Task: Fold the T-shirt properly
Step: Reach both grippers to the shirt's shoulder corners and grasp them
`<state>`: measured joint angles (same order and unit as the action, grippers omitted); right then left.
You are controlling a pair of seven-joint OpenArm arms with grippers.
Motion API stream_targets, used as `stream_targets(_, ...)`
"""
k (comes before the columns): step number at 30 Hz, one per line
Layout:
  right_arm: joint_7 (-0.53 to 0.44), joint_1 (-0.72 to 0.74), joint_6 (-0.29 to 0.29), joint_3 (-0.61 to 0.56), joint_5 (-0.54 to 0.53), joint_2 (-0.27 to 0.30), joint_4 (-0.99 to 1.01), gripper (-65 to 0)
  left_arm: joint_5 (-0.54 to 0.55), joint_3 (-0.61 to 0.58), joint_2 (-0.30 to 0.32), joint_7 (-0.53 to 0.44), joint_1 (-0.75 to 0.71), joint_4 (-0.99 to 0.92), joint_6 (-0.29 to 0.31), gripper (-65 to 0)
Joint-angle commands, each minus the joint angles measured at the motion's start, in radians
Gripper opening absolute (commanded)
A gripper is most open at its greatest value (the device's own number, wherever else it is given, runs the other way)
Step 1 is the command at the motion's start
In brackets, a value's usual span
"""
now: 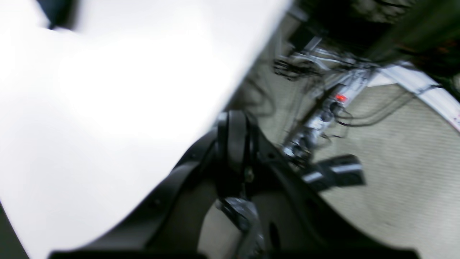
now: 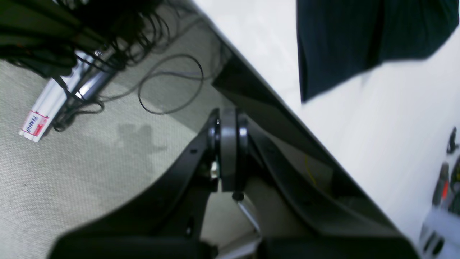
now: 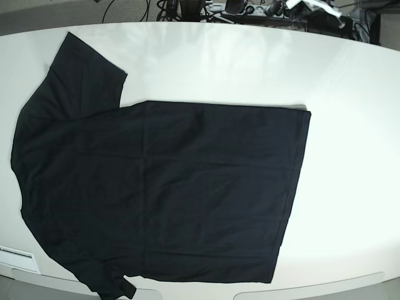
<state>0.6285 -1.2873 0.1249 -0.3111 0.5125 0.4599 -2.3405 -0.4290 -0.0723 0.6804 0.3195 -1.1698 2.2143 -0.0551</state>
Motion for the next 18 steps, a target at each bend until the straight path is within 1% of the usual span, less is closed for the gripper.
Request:
stream_targets(1,-0.021,0.000,-0.011,-0.002,-0.002,0.003,-0.016,-65.0,0.005,0.019,0.026,-0.013,0.014,0.018,0.009,-65.0)
stream_targets(5,-0.054,0.127,-0.070,-0.002,-0.018,0.003,-0.016,-65.0,0.100,0.069,0.100,-0.031,0.135,0.001,0.073,-65.0)
stream_targets(7,-0.053,0.192,-0.100,-0.002,-0.026,0.003,-0.016,-65.0,0.101,0.074,0.127,-0.054,0.198,-0.014,0.109,-65.0)
stream_targets(9,-0.058,0.251,-0.128,-0.001,-0.077,0.003,-0.016,-65.0,0.102,0.073,0.149,-0.061,0.263,-0.024,0.141,-65.0)
stream_targets(12,-0.089,0.328,-0.135,-0.001,-0.143,0.003,-0.016,-65.0,0.127,0.073,0.186,-0.078,0.360,-0.029,0.181,-65.0)
stream_targets(14,-0.094,0.365,-0.133,-0.001,-0.147,0.003,-0.016,-65.0,0.156,0.073,0.213,-0.084,0.414,-0.029,0.219,-65.0)
stream_targets(16,-0.094,0.393,-0.135,0.005,-0.147,0.003,-0.016,-65.0,0.158,0.073,0.238,-0.090,0.454,-0.039,0.253,-65.0)
stream_targets(18,-0.102,0.416,-0.151,0.028,-0.176,0.003,-0.016,-65.0,0.158,0.072,0.262,-0.142,0.484,-0.082,0.286,-65.0)
